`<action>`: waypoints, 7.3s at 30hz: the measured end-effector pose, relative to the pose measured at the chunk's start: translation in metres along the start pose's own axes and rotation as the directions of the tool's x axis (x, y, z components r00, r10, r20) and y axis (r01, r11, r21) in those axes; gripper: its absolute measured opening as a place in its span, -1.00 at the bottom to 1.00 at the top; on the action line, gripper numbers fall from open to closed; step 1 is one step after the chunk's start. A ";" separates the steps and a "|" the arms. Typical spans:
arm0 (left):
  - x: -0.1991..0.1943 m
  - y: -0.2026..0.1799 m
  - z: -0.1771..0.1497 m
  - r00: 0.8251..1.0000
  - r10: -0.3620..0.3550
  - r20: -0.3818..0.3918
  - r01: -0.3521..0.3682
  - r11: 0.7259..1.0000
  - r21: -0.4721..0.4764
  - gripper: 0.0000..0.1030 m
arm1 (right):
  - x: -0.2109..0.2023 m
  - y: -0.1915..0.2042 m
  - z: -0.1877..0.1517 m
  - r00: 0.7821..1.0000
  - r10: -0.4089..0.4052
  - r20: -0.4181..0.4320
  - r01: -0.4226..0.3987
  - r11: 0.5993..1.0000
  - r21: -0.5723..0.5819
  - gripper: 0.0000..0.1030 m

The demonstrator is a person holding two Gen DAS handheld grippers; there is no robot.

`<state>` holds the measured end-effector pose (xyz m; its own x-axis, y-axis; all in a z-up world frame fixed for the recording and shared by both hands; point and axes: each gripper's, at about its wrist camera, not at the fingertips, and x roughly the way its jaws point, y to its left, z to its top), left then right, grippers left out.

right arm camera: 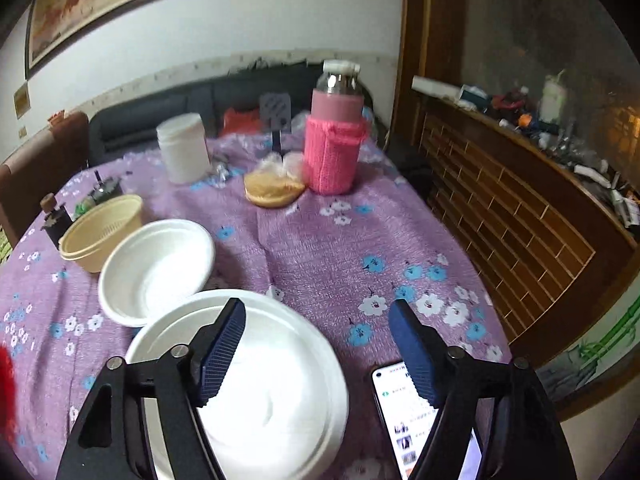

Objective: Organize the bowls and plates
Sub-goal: 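Move both grippers to the large white foam bowl and grasp its rim, then lift the white foam bowl, lower it onto the red plate stack, open both grippers, then move both grippers to the cream ribbed bowl and grasp its rim, then lift the cream bowl, lower it into the stack, open both grippers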

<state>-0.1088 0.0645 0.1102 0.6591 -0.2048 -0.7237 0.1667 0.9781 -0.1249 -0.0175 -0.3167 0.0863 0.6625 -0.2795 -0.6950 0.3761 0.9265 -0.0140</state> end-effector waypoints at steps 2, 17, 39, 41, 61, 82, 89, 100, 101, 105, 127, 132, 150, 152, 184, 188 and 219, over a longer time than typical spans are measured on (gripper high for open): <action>0.003 -0.004 -0.001 1.000 -0.012 -0.011 0.012 1.000 0.009 0.60 | 0.013 0.002 0.002 0.999 0.013 -0.051 -0.014 1.000 -0.019 0.46; 0.032 -0.024 0.000 0.989 -0.108 -0.097 0.111 0.994 0.023 0.60 | -0.015 0.035 -0.045 0.888 0.372 -0.270 -0.401 0.914 -0.057 -0.02; 0.170 -0.131 0.046 0.899 -0.253 -0.358 0.279 0.960 0.023 -0.56 | -0.024 0.028 -0.062 0.902 0.380 -0.204 -0.380 0.924 0.040 -0.73; 0.158 -0.130 0.045 0.905 -0.254 -0.341 0.284 0.958 0.041 -0.56 | -0.034 0.028 -0.059 0.904 0.385 -0.188 -0.385 0.922 0.039 -0.73; -0.001 0.131 0.044 0.996 0.032 -0.086 -0.048 0.981 -0.190 -0.42 | -0.143 0.301 -0.058 0.725 0.648 -0.234 -0.689 0.685 -0.236 -0.72; -0.014 0.217 0.021 0.976 0.214 -0.033 -0.215 0.933 -0.289 0.40 | -0.122 0.401 -0.101 0.792 0.569 -0.221 -0.605 0.686 -0.404 -0.11; -0.052 0.208 0.013 0.979 0.194 0.062 -0.162 0.926 -0.342 0.47 | -0.140 0.373 -0.093 0.767 0.629 -0.131 -0.633 0.704 -0.322 0.15; -0.049 0.097 0.025 0.994 0.047 0.102 -0.034 0.992 -0.123 0.61 | -0.109 0.275 -0.079 0.827 0.556 -0.082 -0.559 0.800 -0.216 0.21; -0.043 0.089 0.025 0.995 0.035 0.090 -0.026 0.994 -0.105 0.61 | -0.100 0.261 -0.076 0.838 0.540 -0.081 -0.545 0.817 -0.188 0.21; -0.016 0.053 0.026 1.000 0.002 0.025 -0.001 0.999 -0.036 0.61 | -0.064 0.196 -0.060 0.872 0.484 -0.073 -0.487 0.873 -0.036 0.20; 0.092 0.014 0.202 0.979 -0.078 -0.187 0.073 0.997 -0.030 0.61 | 0.027 0.072 0.067 0.956 0.286 -0.071 -0.283 0.958 0.055 0.20; 0.127 0.037 0.229 0.990 -0.039 -0.133 0.016 0.986 -0.165 0.61 | 0.045 0.078 0.071 0.954 0.288 -0.084 -0.286 0.958 0.033 0.20; 0.234 0.027 0.190 0.959 -0.134 -0.251 0.057 0.955 -0.292 0.60 | 0.077 0.142 0.079 0.924 0.366 -0.115 -0.370 0.929 -0.018 0.20; 0.242 0.025 0.193 0.956 -0.141 -0.256 0.060 0.953 -0.298 0.60 | 0.086 0.161 0.084 0.920 0.372 -0.120 -0.379 0.925 -0.035 0.20; 0.087 0.050 0.144 0.973 -0.129 -0.190 0.090 0.975 -0.204 -0.34 | -0.080 0.246 0.048 0.831 0.546 -0.104 -0.555 0.804 -0.212 -0.70; 0.038 0.080 0.117 0.991 -0.016 -0.131 -0.008 0.983 -0.184 -0.33 | -0.125 0.282 0.022 0.794 0.598 -0.114 -0.603 0.748 -0.276 -0.70; -0.065 0.173 0.010 0.941 0.333 0.058 -0.303 0.908 -0.290 0.48 | -0.176 0.325 -0.086 0.736 0.671 0.089 -0.608 0.712 -0.351 0.36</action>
<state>-0.1149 0.2467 0.1423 0.7186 0.1308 -0.6831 -0.2608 0.9611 -0.0904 -0.0675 0.0552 0.1422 0.7975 0.3941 -0.4568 -0.3621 0.9183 0.1600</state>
